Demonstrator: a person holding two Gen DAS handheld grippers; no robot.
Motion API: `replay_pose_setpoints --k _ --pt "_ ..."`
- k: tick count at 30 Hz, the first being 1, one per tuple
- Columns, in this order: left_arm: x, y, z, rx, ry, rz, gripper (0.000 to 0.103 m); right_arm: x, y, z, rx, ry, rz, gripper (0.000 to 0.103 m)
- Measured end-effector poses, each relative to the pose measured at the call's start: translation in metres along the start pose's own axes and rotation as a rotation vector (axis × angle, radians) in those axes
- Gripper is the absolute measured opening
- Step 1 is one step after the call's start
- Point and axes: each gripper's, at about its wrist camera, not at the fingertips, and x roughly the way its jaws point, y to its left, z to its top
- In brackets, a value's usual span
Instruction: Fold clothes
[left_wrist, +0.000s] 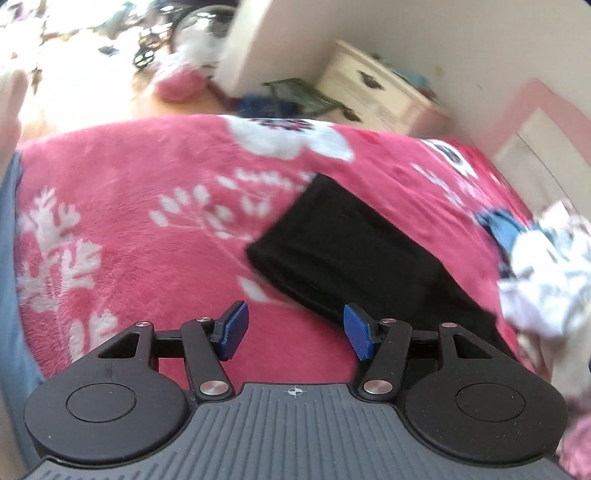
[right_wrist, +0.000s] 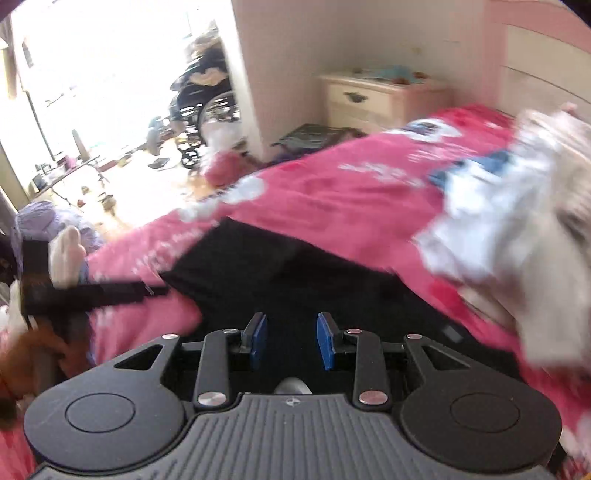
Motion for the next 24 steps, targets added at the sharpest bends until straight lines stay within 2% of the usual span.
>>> replay_pose_setpoints --k 2,6,8,11,13,15,17,20,24 --pt "0.011 0.011 0.005 -0.061 -0.01 0.0 0.053 0.035 0.016 0.025 0.031 0.012 0.038 0.033" --pt "0.021 0.026 0.015 -0.116 -0.04 -0.047 0.052 0.106 0.043 0.067 0.145 0.043 0.103 0.034" --pt "0.026 0.032 0.019 -0.134 -0.053 -0.064 0.051 0.141 0.054 0.082 0.211 0.089 0.131 0.034" --pt "0.029 0.037 0.019 -0.131 -0.066 -0.069 0.04 0.188 0.069 0.098 0.279 0.133 0.143 0.035" --pt "0.029 0.038 0.018 -0.105 -0.072 -0.068 0.034 0.214 0.08 0.105 0.273 0.154 0.113 0.035" --pt "0.03 0.04 0.018 -0.091 -0.073 -0.069 0.019 0.236 0.091 0.109 0.234 0.171 0.08 0.035" --pt "0.032 0.045 0.019 -0.094 -0.068 -0.072 0.013 0.256 0.101 0.11 0.19 0.189 0.047 0.035" --pt "0.031 0.047 0.019 -0.076 -0.066 -0.088 0.011 0.282 0.111 0.111 0.155 0.229 -0.002 0.034" --pt "0.034 0.047 0.019 -0.04 -0.059 -0.101 0.011 0.306 0.117 0.107 0.116 0.264 -0.11 0.034"
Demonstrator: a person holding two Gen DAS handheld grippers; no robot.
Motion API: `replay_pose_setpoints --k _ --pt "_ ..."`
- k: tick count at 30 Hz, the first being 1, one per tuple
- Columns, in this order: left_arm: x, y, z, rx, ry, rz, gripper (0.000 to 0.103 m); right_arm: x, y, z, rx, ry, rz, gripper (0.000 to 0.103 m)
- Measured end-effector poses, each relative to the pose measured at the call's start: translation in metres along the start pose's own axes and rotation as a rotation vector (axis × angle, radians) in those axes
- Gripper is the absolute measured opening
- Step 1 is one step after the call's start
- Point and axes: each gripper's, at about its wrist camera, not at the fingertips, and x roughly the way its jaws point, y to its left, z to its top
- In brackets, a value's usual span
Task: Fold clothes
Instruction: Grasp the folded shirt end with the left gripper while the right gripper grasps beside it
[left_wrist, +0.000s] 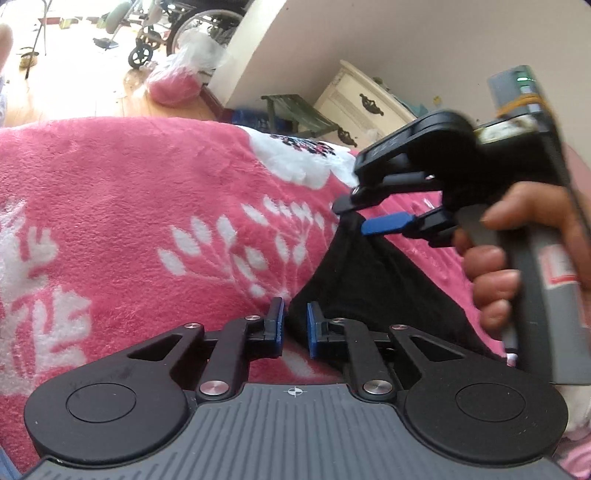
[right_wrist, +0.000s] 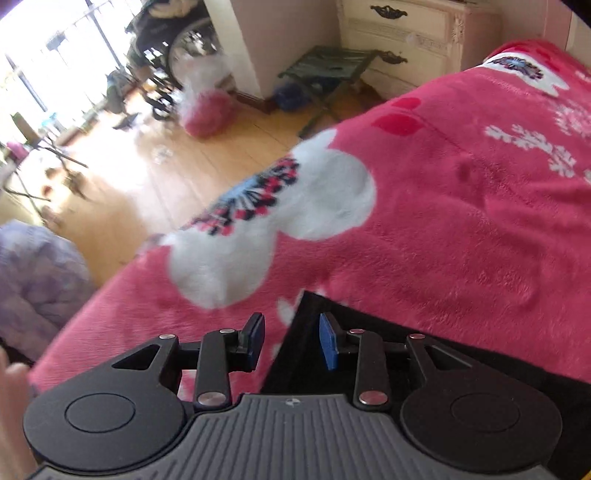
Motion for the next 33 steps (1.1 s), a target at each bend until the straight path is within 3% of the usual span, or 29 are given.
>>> replay_pose_setpoints --k 4,6,8,11,18,27,33 --pt "0.002 0.001 0.001 0.017 0.004 -0.013 0.011 0.011 -0.001 -0.004 -0.003 0.013 -0.013 0.034" --pt "0.001 0.0 0.0 0.039 -0.004 -0.012 0.007 0.011 0.001 -0.006 -0.021 0.005 -0.027 0.03" --pt "0.001 -0.003 0.0 0.053 -0.011 -0.007 0.005 0.01 0.005 -0.007 -0.047 -0.005 -0.043 0.016" --pt "0.0 -0.007 -0.001 0.069 -0.018 -0.005 0.003 0.001 0.002 -0.007 -0.046 -0.021 -0.028 0.006" --pt "-0.018 -0.023 0.0 0.114 -0.046 -0.077 0.003 -0.043 -0.033 -0.013 -0.003 -0.096 0.073 0.006" --pt "-0.047 -0.072 -0.014 0.28 -0.041 -0.252 0.003 -0.112 -0.106 -0.034 0.041 -0.207 0.183 0.006" --pt "-0.046 -0.1 -0.036 0.369 -0.016 -0.304 0.003 -0.139 -0.15 -0.053 0.126 -0.264 0.224 0.006"
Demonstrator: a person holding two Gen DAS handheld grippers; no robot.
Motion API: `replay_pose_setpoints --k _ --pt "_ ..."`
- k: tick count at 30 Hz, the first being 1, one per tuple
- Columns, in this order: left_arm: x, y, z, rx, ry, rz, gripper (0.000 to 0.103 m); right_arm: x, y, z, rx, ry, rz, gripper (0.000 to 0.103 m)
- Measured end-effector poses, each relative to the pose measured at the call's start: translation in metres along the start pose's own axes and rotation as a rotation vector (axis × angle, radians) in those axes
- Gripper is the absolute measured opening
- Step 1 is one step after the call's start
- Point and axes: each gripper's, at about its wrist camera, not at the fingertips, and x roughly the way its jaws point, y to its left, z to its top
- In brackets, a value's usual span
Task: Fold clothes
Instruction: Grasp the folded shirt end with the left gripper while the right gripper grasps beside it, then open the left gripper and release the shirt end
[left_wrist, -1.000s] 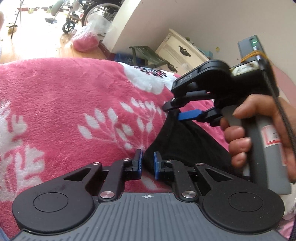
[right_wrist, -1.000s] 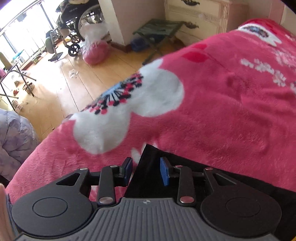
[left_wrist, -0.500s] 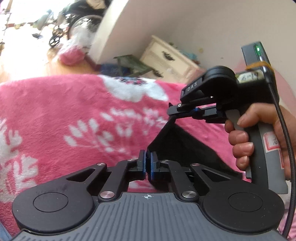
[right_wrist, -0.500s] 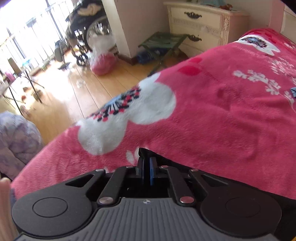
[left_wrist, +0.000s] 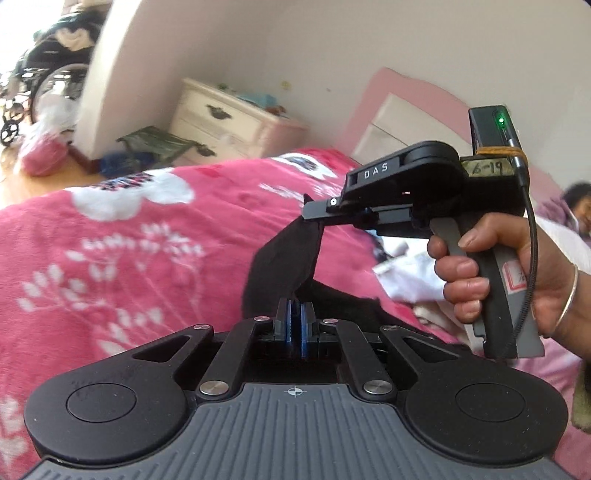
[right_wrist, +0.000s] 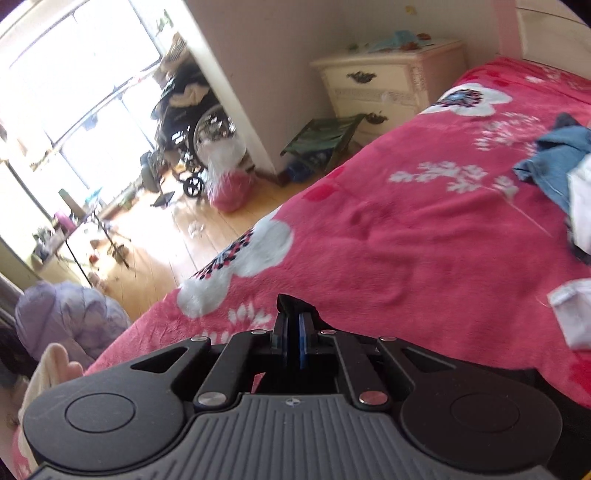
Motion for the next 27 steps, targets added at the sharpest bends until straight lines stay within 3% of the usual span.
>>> replay_pose_setpoints --k 10,13,15,17,18,23,27 --pt "0.034 -0.025 -0.032 0.081 0.143 0.031 0.004 0.002 -0.061 -0.043 0.096 0.005 -0.046 0.006" --pt "0.042 -0.026 -0.042 0.077 0.194 0.011 0.015 0.009 -0.075 -0.054 0.117 0.008 -0.087 0.012" --pt "0.038 -0.027 -0.045 0.08 0.197 -0.001 0.03 0.011 -0.084 -0.059 0.139 0.006 -0.108 0.02" --pt "0.031 -0.026 -0.047 0.085 0.191 -0.027 0.033 0.004 -0.093 -0.062 0.17 -0.007 -0.109 0.03" --pt "0.028 -0.025 -0.048 0.09 0.195 -0.039 0.036 0.0 -0.097 -0.063 0.186 -0.015 -0.109 0.03" --pt "0.006 -0.012 -0.048 0.129 0.204 -0.054 0.036 -0.025 -0.101 -0.066 0.157 -0.01 -0.117 0.035" --pt "0.002 0.001 -0.038 0.171 0.162 0.041 0.036 -0.033 -0.096 -0.077 0.178 0.029 -0.064 0.035"
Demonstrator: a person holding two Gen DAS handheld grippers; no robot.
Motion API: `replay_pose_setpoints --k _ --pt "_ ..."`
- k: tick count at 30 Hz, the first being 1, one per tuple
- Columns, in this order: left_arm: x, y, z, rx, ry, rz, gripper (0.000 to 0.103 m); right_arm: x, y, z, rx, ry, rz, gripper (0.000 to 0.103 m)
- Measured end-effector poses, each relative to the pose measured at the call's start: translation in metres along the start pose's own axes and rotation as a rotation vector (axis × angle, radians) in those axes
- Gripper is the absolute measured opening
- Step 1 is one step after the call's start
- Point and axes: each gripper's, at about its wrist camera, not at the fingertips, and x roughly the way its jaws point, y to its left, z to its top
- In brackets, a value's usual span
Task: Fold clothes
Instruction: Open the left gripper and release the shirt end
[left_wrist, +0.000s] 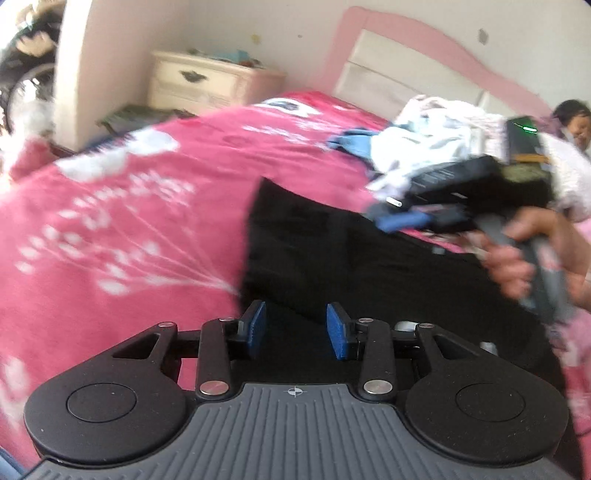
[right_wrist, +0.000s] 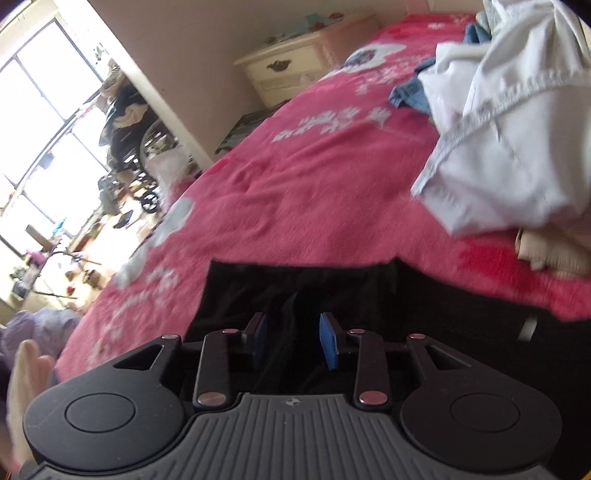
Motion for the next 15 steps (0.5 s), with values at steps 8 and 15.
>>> replay_pose_setpoints --k 8,15 --pt "0.031 0.0 0.01 0.184 0.003 0.124 0.028 0.019 0.018 -0.024 -0.004 0.082 -0.013 0.029" --pt "0.04 0.003 -0.003 0.194 0.031 0.139 0.006 0.029 0.028 -0.04 -0.097 0.083 -0.143 0.0"
